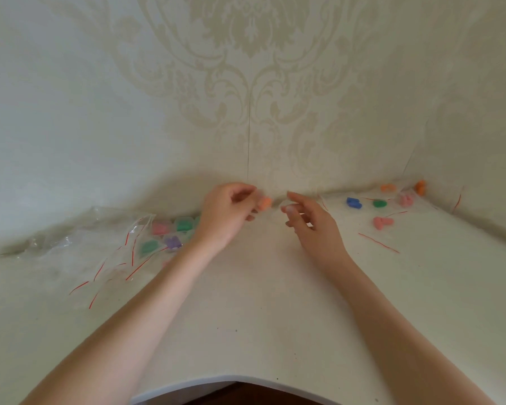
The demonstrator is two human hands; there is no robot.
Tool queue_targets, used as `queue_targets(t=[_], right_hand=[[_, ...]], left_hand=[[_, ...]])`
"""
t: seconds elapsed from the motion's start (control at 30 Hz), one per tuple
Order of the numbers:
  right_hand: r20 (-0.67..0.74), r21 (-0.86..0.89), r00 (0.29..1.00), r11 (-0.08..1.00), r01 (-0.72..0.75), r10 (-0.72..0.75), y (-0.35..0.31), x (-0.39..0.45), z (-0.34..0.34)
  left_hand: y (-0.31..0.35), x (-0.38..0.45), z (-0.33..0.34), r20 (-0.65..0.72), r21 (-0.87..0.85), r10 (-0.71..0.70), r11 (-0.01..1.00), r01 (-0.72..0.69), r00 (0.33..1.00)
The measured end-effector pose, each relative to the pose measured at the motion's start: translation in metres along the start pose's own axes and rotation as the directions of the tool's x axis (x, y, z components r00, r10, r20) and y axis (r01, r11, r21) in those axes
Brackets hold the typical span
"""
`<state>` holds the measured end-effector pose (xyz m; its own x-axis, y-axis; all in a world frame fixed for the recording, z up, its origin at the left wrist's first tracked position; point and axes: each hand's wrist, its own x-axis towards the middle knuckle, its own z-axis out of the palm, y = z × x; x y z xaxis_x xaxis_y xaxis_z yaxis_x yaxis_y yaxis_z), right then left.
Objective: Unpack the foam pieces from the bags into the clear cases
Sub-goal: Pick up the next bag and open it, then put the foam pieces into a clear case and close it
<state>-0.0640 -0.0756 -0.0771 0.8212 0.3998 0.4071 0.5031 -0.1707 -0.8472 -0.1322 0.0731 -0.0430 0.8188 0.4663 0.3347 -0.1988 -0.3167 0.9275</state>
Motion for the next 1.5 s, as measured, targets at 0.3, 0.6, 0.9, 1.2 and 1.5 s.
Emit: queue_targets(t=[0.3,0.6,0.9,1.2,1.5], right_hand=[[-0.038,-0.041,0.999,0.998,-0.04,0.039,0.009,0.0,-0.004],[-0.043,-0.104,0.998,0.993,-0.051,0.047,0.009,-0.001,-0.007],[-0.271,-0.537,0.958,0.812,-0.228,0.09,0.022,0.009,-0.032],[-0.314,-0.769,0.861,0.424,-0.478,0.401,0.045,0.008,-0.07],[-0.531,0.03,0.847,0.998,0.055,-0.031,-0.016,0.007,-0.052]], left_hand=[[-0.004,0.021,-0.102,-0.079,0.562,-0.325,0.766,0.312,0.942],[-0.011,0.018,-0.101,-0.171,0.54,-0.282,0.774,0.329,0.944],[-0.007,0.003,-0.037,-0.055,0.767,0.24,0.632,-0.113,0.969],[-0.034,-0.033,0.037,0.532,0.55,0.381,0.523,-0.651,0.756],[-0.02,-0.032,0.043,0.242,0.034,0.043,0.998,-0.052,0.969]])
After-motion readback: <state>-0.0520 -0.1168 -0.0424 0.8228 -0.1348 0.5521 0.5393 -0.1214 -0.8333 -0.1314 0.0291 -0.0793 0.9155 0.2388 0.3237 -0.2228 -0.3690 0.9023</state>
